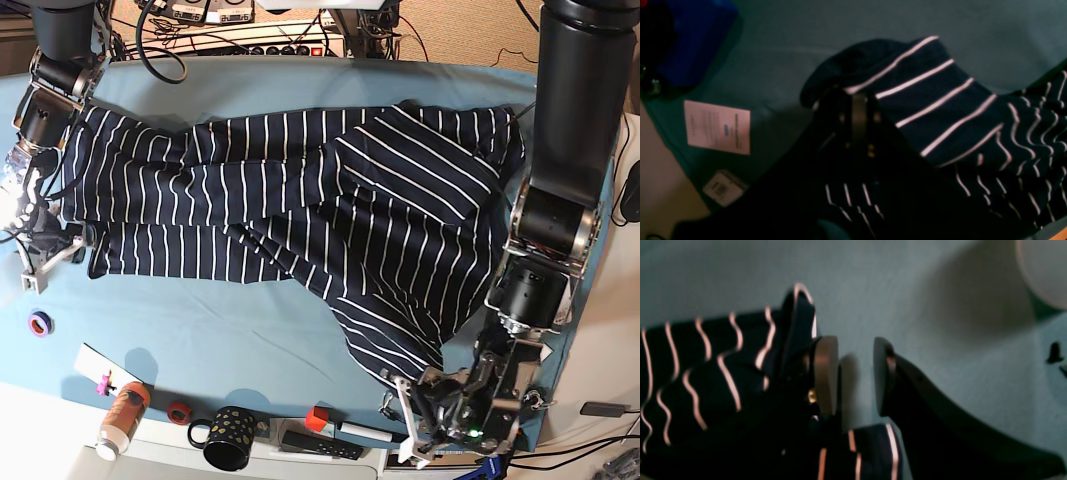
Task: Layout the t-shirt on the table in an organized manner, then fold the t-shirt properly
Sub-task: 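Pull the held hem with the left gripper to straighten the shirt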
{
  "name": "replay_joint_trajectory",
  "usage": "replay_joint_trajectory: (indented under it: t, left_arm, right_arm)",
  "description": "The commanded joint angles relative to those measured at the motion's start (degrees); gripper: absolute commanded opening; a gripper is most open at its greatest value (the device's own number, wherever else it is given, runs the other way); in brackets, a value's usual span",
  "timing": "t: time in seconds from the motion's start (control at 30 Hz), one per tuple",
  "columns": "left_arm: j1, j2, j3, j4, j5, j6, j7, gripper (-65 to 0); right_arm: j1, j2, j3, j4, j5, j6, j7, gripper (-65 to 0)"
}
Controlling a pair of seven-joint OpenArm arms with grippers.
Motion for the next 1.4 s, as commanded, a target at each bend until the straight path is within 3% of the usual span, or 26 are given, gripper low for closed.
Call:
replay_joint_trajectory:
  t: [0.0,0.17,0.4,0.6,0.73,0.87,1.07,1.23,1.37]
  left_arm:
    - [-2.7,-0.7,-0.2,0.9,-0.5,-0.8,-0.6,-65.0]
    - [-2.7,-3.1,-0.2,0.9,-4.6,-3.1,-0.7,-65.0]
    - [-2.7,-4.1,-0.2,0.9,-5.8,-3.0,-0.8,-65.0]
    - [-2.7,-4.1,-0.2,0.9,-6.2,-3.0,-0.8,-65.0]
    - [-2.7,-4.0,-0.2,0.9,-6.5,-3.0,-0.8,-65.0]
    - [-2.7,-4.1,-0.2,0.9,-6.6,-3.0,0.9,-65.0]
    - [-2.7,-4.1,-0.2,0.9,-6.6,-3.0,2.0,-65.0]
    - [-2.7,-4.1,-0.2,1.1,-6.6,-3.0,2.6,-65.0]
    - [-2.7,-4.0,-0.2,2.4,-9.1,-3.1,5.2,-65.0]
  right_arm:
    - [2.0,1.6,0.2,0.9,0.4,-0.3,0.9,-46.4]
    - [3.3,1.6,0.2,0.9,0.0,-3.3,-0.9,-46.4]
    - [3.3,0.1,0.2,0.9,0.5,-0.5,-2.0,-46.4]
    - [2.7,-3.3,0.2,0.7,-0.4,0.2,-2.2,-46.4]
    - [2.7,-4.5,0.2,-1.5,-3.5,-2.7,0.6,-48.0]
    - [2.7,-4.1,0.2,-3.0,-8.7,-3.4,4.3,-65.0]
    - [3.2,-1.7,0.2,-2.9,-10.9,-12.5,10.2,-65.0]
    - [3.1,0.7,0.2,-2.9,-10.9,-13.1,10.3,-65.0]
    - [3.1,0.5,0.2,-3.0,-10.9,-12.9,9.8,-65.0]
